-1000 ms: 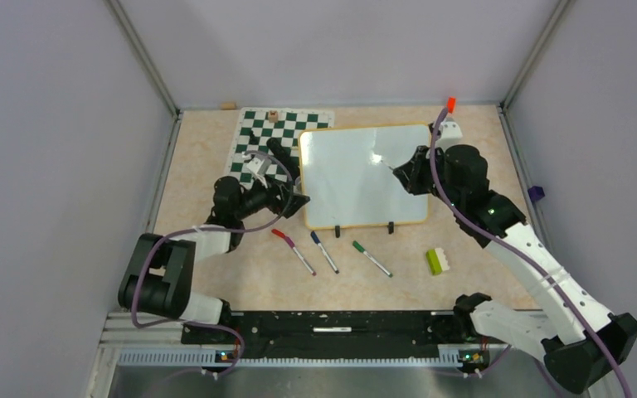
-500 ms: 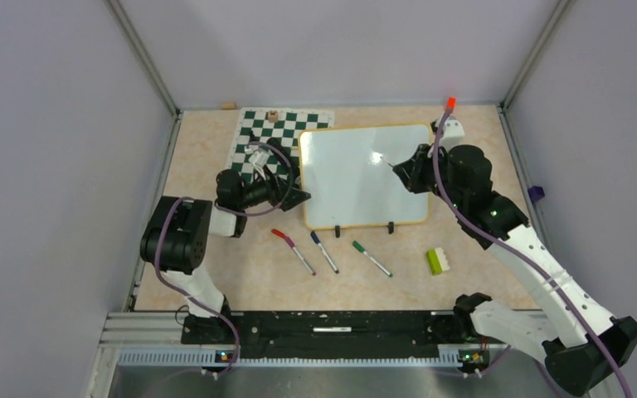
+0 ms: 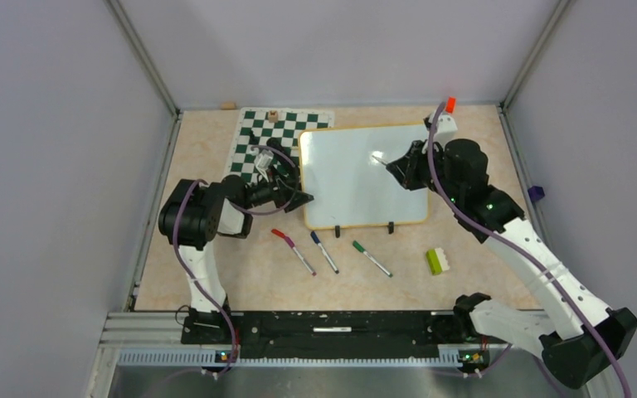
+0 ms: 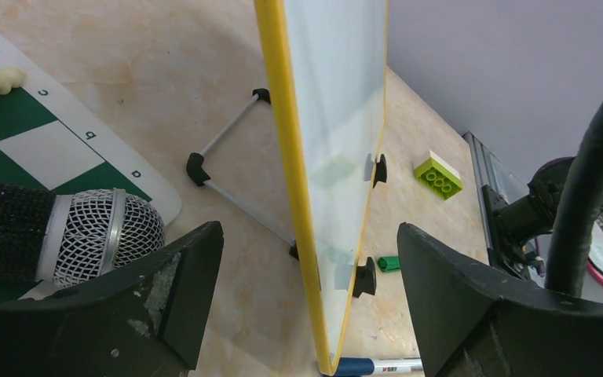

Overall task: Write a sentence on the whiteboard
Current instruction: Hold the whiteboard on the whiteboard stand.

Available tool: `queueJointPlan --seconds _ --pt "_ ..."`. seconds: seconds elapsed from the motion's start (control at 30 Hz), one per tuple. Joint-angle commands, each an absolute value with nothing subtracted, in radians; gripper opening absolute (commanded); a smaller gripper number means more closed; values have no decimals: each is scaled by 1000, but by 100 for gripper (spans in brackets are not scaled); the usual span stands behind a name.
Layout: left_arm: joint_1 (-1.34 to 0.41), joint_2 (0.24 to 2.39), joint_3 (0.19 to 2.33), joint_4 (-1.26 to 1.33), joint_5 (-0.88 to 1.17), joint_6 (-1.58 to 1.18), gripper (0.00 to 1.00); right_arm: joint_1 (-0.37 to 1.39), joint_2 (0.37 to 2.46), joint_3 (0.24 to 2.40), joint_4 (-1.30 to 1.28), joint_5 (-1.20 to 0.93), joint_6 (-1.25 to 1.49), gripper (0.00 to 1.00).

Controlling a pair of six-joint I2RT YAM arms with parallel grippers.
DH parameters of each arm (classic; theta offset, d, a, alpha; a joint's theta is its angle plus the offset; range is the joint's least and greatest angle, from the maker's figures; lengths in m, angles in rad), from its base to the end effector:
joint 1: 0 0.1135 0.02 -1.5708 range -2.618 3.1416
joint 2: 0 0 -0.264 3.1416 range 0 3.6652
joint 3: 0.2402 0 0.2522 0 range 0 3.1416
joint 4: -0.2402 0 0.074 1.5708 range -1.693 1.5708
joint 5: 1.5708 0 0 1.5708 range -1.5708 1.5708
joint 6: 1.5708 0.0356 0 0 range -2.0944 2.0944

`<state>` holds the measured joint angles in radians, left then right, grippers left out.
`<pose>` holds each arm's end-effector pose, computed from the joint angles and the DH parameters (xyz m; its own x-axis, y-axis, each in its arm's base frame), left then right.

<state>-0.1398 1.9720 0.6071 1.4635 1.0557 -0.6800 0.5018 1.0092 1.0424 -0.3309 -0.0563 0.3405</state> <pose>0.3155 -0.0757 0.1380 -0.5066 -0.2415 -0.8277 0.7815 0.2768 -0.5591 0.1980 0.1109 0.3729 -0.4185 0.1507 -0.8956 -0.4112 0.8478 0.3348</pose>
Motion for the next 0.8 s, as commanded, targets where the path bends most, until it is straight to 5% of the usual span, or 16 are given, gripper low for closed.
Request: queueJointPlan --seconds 0.0,0.17,0.53,0.77 --pt "-140 1999 653 1620 1114 -742 86 510 1027 1104 -287 -95 339 0" --pt "-140 2013 665 1619 1133 -738 81 509 1030 1101 -283 -107 343 0" --pt "-141 2037 668 1619 1121 -704 39 582 1156 1209 -355 -32 363 0" --pt "-143 2073 699 1618 1133 -762 45 600 1212 1245 -339 -27 369 0"
